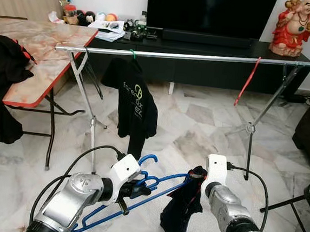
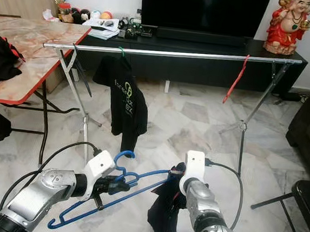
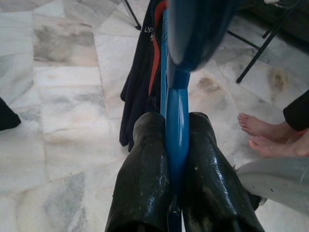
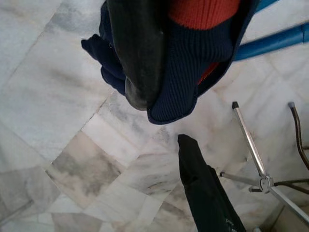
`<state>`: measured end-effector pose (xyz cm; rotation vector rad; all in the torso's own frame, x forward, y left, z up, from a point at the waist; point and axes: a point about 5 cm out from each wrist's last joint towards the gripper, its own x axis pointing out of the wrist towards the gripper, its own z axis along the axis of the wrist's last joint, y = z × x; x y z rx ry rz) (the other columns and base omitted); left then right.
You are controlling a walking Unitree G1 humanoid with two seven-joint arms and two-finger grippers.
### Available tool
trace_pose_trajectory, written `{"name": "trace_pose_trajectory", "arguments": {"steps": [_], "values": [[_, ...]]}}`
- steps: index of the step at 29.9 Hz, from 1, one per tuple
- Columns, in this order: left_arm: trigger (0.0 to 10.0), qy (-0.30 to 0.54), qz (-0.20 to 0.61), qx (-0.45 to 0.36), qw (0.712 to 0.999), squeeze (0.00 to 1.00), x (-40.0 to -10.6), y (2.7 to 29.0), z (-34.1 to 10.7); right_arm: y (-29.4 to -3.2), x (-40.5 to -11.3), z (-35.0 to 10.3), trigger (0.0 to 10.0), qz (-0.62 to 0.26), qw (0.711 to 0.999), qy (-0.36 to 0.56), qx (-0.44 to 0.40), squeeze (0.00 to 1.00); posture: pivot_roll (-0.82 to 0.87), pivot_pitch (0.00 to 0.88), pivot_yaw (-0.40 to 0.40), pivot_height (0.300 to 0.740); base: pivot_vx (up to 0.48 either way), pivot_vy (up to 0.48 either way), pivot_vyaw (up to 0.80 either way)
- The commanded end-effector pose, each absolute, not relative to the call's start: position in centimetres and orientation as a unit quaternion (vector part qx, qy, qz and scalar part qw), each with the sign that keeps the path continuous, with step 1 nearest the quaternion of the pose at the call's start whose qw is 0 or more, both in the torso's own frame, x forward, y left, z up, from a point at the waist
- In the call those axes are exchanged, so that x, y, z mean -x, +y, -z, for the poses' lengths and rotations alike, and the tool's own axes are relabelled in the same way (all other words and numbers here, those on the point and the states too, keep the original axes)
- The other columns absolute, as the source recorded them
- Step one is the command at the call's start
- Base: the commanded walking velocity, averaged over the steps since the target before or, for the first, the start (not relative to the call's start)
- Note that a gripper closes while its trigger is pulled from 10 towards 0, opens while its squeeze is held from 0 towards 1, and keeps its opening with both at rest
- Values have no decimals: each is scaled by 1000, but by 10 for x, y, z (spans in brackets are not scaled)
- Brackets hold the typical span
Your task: Hang hanger
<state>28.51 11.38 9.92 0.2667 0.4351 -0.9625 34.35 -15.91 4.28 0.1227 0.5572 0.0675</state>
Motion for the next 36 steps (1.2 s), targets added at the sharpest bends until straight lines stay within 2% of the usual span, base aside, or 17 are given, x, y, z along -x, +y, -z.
{"name": "trace_pose_trajectory", "arguments": {"steps": [1,4,14,18,28,30,36], "values": [[10000,209,455,-136,855,0,-287,113,-101,-155,-356,-60,10000,-42,965,247,-75,0,87,0,-19,740,0,0,0],[10000,216,437,-144,861,0,-291,115,-98,-150,-362,-71,10000,-47,969,229,-83,0,87,0,-19,740,0,0,0],[10000,245,453,-157,843,0,-284,116,-89,-154,-361,-70,10000,-48,973,223,-43,0,82,0,-16,740,0,0,0],[10000,233,433,-152,858,0,-291,115,-90,-147,-366,-78,10000,-66,972,214,-70,0,77,0,-19,740,0,0,0],[10000,202,369,-138,897,0,-310,110,-97,-149,-357,-66,10000,-68,969,232,-48,0,76,0,-19,740,0,0,0],[10000,199,384,-126,893,0,-309,106,-100,-153,-357,-65,10000,-58,973,224,2,0,76,0,-19,740,0,0,0],[10000,206,449,-131,859,0,-295,105,-102,-163,-358,-66,10000,-28,975,222,5,0,76,0,-18,740,0,0,0]]}}
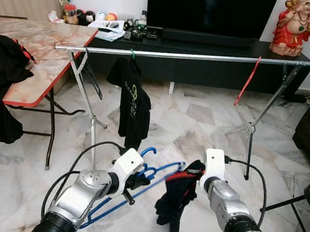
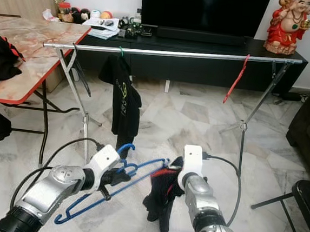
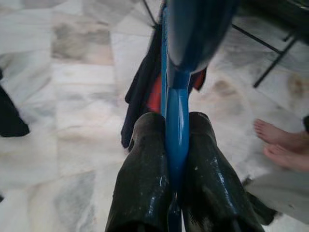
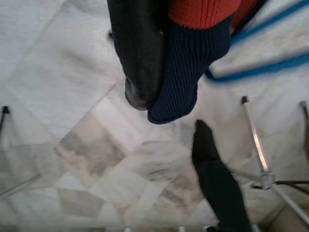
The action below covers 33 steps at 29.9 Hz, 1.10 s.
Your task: Hang hanger
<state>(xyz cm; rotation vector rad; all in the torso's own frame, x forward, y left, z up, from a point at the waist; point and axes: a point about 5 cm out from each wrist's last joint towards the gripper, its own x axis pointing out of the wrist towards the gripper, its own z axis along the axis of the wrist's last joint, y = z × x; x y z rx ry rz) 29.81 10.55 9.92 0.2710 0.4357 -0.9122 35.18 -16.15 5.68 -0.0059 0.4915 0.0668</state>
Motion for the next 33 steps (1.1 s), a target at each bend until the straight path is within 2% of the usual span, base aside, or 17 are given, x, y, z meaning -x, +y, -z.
{"name": "trace_pose_trajectory", "arguments": {"steps": [1,3,7,13,18,20,26,28,29,31,33], "values": [[10000,209,455,-133,855,0,-294,107,-102,-163,-358,-67,10000,-26,975,222,2,0,76,0,-18,740,0,0,0],[10000,211,458,-133,854,0,-293,107,-102,-164,-358,-67,10000,-27,975,222,3,0,76,0,-18,740,0,0,0],[10000,237,482,-170,826,0,-283,116,-95,-165,-360,-70,10000,-21,976,218,14,0,85,0,-18,740,0,0,0],[10000,251,492,-208,808,0,-275,132,-96,-168,-361,-70,10000,-16,975,220,19,0,88,0,-23,740,0,0,0],[10000,236,560,-184,772,0,-258,133,-111,-174,-359,-68,10000,1,973,229,31,0,95,0,-25,740,0,0,0],[10000,231,571,-171,769,0,-256,129,-115,-173,-359,-67,10000,2,973,230,31,0,95,0,-25,740,0,0,0],[10000,212,582,-146,771,0,-257,116,-122,-169,-359,-67,10000,-1,973,230,23,0,95,0,-23,740,0,0,0],[10000,199,560,-152,789,0,-265,110,-122,-165,-361,-69,10000,-7,973,228,18,0,95,0,-24,740,0,0,0],[10000,199,560,-152,789,0,-265,110,-122,-165,-361,-69,10000,-7,973,228,18,0,95,0,-24,740,0,0,0],[10000,190,521,-165,816,0,-276,110,-122,-163,-362,-71,10000,-12,974,225,15,0,95,0,-23,740,0,0,0],[10000,192,504,-169,825,0,-279,112,-121,-162,-362,-71,10000,-13,974,224,13,0,94,0,-22,740,0,0,0]]}}
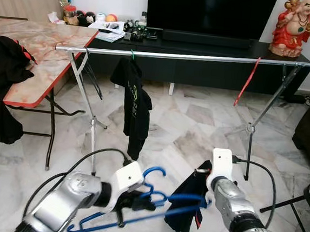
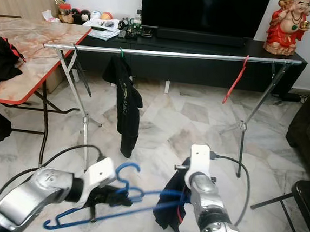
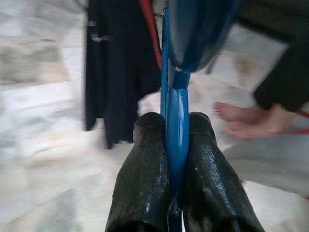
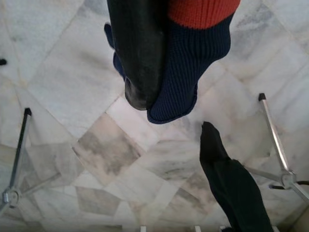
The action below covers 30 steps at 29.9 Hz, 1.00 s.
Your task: Hang hanger
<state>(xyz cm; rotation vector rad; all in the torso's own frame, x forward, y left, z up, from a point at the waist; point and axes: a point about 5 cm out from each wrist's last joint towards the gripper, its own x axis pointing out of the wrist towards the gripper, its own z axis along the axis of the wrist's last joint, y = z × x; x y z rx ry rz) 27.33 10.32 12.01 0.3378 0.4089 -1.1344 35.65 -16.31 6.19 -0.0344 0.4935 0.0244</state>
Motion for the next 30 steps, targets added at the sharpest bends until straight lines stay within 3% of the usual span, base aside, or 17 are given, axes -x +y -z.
{"name": "trace_pose_trajectory", "arguments": {"steps": [1,17,23,30], "values": [[10000,192,494,-171,831,0,-281,113,-120,-162,-362,-71,10000,-14,974,224,13,0,94,0,-22,740,0,0,0],[10000,199,481,-170,837,0,-285,111,-115,-158,-363,-72,10000,-30,974,225,6,0,92,0,-21,740,0,0,0],[10000,182,425,-174,869,0,-299,110,-115,-150,-364,-74,10000,-37,973,223,-39,0,92,0,-23,740,0,0,0],[10000,181,407,-166,880,0,-304,107,-114,-151,-362,-70,10000,-32,972,227,-46,0,87,0,-22,740,0,0,0]]}}
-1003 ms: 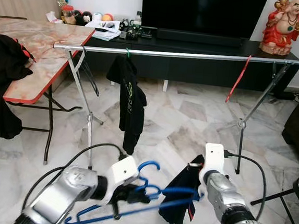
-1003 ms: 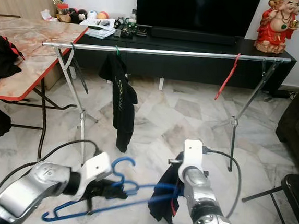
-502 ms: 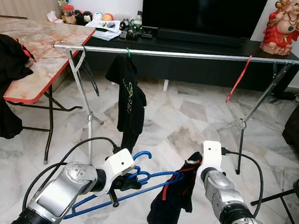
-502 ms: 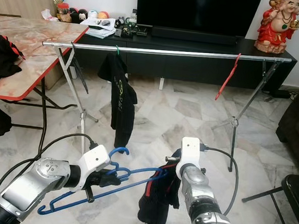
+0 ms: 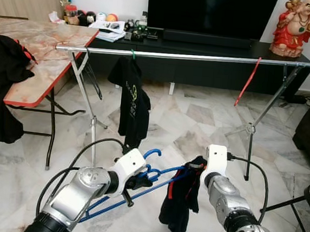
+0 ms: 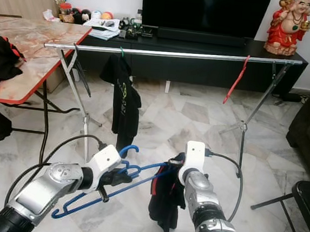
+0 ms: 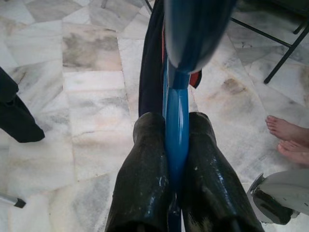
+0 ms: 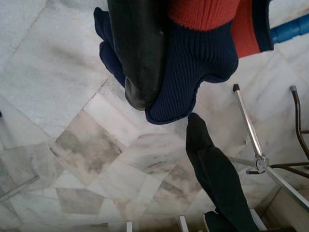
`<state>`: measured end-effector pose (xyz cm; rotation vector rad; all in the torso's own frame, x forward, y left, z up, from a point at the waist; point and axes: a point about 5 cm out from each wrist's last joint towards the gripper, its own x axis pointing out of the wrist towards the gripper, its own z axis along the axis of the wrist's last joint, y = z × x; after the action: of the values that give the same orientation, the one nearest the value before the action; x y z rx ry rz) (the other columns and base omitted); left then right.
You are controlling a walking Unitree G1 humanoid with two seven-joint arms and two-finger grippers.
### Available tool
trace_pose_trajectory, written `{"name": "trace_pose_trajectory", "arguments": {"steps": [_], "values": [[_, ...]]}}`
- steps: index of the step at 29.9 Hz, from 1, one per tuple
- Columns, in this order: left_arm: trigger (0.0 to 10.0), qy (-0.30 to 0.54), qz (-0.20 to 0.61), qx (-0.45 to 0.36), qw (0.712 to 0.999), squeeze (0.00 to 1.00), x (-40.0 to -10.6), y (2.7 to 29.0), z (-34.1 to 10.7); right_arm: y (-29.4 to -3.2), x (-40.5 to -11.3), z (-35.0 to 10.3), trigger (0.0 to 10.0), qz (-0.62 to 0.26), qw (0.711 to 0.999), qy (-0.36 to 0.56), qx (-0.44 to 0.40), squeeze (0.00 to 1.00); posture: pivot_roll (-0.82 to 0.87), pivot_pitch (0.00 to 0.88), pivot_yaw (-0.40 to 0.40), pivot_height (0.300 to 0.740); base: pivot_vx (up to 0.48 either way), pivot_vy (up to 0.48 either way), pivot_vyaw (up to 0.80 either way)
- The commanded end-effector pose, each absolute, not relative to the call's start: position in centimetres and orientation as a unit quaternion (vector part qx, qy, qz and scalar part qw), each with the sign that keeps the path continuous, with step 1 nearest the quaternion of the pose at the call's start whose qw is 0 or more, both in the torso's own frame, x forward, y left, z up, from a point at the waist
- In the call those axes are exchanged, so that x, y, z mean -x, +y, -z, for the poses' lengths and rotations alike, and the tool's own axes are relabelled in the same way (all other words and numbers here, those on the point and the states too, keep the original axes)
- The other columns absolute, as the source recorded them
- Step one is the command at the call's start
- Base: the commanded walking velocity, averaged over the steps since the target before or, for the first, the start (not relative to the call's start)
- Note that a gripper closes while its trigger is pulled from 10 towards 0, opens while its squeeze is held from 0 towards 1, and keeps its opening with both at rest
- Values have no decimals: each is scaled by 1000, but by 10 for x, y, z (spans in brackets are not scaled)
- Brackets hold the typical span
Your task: Hang hanger
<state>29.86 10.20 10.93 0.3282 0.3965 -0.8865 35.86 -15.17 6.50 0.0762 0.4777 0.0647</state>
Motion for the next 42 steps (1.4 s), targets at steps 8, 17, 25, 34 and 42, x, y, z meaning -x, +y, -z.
{"name": "trace_pose_trajectory", "arguments": {"steps": [8,17,25,34,42], "values": [[10000,183,456,-142,859,0,-294,100,-113,-138,-365,-79,10000,-103,970,216,-30,0,84,0,-19,740,0,0,0],[10000,181,406,-157,882,0,-307,104,-114,-141,-365,-81,10000,-107,970,216,-8,0,81,0,-18,740,0,0,0],[10000,192,398,-171,881,0,-307,110,-110,-152,-362,-76,10000,-78,972,223,-10,0,81,0,-18,740,0,0,0],[10000,195,387,-183,882,0,-310,111,-108,-149,-365,-80,10000,-77,973,216,-7,0,81,0,-18,740,0,0,0],[10000,189,396,-169,883,0,-308,108,-108,-148,-366,-82,10000,-86,973,213,-6,0,83,0,-20,740,0,0,0]]}}
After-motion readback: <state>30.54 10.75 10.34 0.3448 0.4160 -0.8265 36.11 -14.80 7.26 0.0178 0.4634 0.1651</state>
